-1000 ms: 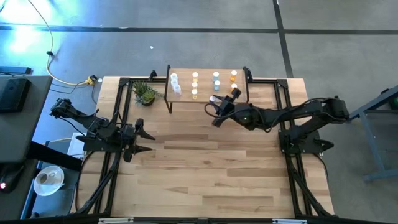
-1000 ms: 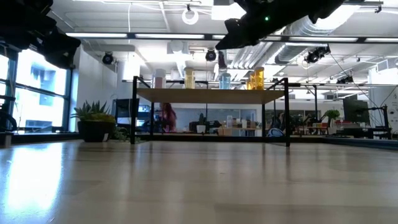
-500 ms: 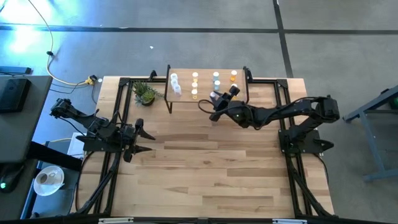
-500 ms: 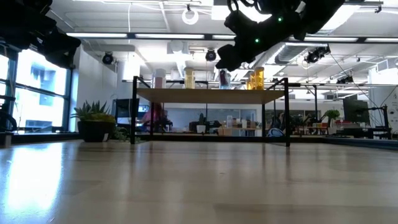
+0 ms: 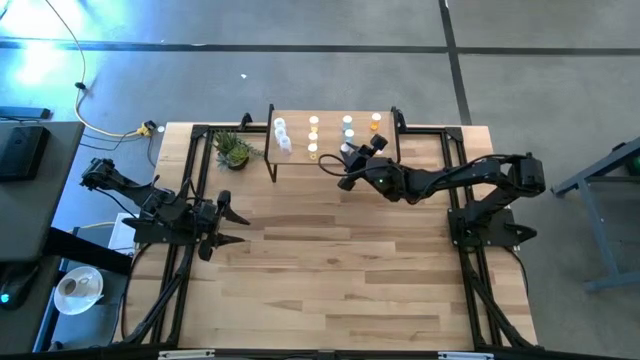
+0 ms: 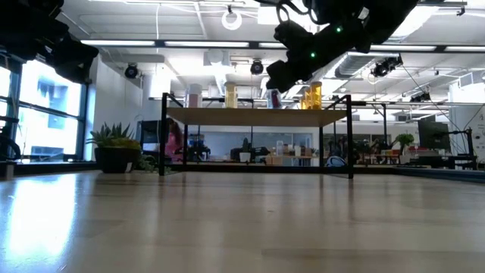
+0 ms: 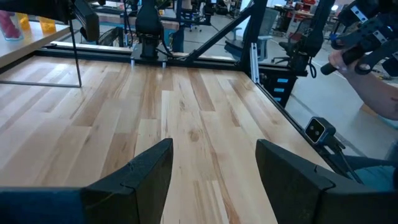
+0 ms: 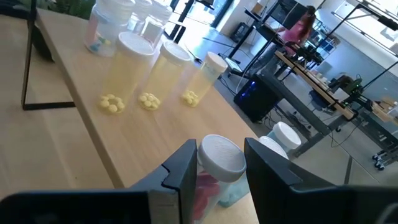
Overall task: Pick and place medicine bottles onto shelf by color
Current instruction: Put the blue pill bottle aligned with the other blue pill bottles on the shelf
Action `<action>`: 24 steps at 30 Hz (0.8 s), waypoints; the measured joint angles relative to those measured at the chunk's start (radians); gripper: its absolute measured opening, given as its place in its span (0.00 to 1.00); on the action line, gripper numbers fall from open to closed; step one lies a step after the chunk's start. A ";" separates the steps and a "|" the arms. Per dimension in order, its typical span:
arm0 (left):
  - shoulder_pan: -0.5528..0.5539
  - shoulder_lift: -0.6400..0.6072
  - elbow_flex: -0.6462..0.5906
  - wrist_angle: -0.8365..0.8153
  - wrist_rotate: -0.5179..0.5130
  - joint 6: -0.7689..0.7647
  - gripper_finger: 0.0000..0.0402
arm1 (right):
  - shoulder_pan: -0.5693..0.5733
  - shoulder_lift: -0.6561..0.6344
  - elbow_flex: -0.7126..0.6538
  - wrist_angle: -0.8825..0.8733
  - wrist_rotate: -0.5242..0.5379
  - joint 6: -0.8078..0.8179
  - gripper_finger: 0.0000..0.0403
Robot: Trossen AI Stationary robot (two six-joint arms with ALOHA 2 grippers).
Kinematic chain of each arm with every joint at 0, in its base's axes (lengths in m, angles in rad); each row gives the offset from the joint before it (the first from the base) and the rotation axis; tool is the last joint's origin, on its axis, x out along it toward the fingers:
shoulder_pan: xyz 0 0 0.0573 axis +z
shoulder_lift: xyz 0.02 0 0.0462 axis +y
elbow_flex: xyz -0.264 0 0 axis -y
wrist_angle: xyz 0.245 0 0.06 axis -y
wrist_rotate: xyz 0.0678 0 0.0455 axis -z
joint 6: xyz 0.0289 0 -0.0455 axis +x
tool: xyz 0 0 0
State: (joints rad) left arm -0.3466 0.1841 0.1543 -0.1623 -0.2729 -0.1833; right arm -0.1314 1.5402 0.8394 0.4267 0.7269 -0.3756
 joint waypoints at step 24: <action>0.000 0.000 0.000 0.000 0.000 0.001 0.55 | 0.001 0.000 0.000 -0.021 0.044 0.037 0.35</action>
State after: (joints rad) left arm -0.3466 0.1841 0.1543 -0.1623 -0.2729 -0.1825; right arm -0.1307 1.5402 0.8394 0.4060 0.7712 -0.3387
